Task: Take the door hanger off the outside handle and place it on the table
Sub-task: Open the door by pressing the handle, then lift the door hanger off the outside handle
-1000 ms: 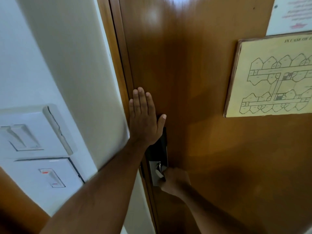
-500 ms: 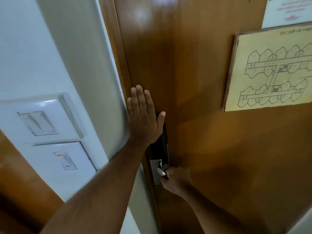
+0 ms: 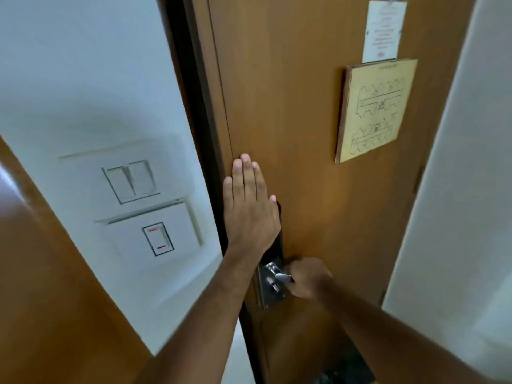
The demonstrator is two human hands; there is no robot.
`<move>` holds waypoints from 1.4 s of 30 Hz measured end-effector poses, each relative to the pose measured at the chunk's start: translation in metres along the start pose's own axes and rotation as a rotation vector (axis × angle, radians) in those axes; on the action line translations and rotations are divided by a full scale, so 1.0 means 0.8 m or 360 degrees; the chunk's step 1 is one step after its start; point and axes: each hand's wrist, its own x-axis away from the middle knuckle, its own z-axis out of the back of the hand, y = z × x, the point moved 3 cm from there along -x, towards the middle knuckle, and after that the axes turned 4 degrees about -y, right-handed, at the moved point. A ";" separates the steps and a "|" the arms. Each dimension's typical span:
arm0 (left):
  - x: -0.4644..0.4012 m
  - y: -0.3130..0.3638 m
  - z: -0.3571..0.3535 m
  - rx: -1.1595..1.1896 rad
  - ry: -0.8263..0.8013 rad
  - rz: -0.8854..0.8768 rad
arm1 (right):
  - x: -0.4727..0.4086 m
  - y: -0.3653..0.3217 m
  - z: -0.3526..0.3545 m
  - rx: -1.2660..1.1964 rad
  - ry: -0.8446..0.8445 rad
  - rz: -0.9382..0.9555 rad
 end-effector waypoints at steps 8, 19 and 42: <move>0.070 0.014 0.044 0.0660 0.0334 -0.0622 | 0.088 0.005 0.006 -0.0011 0.0048 -0.0371; 0.141 0.049 0.080 0.1514 0.0150 -0.0827 | 0.270 0.010 0.017 -0.0686 0.0370 -0.0424; 0.292 0.311 -0.044 0.2218 -0.2207 0.0040 | 0.452 0.045 0.232 0.0399 0.2278 -0.1374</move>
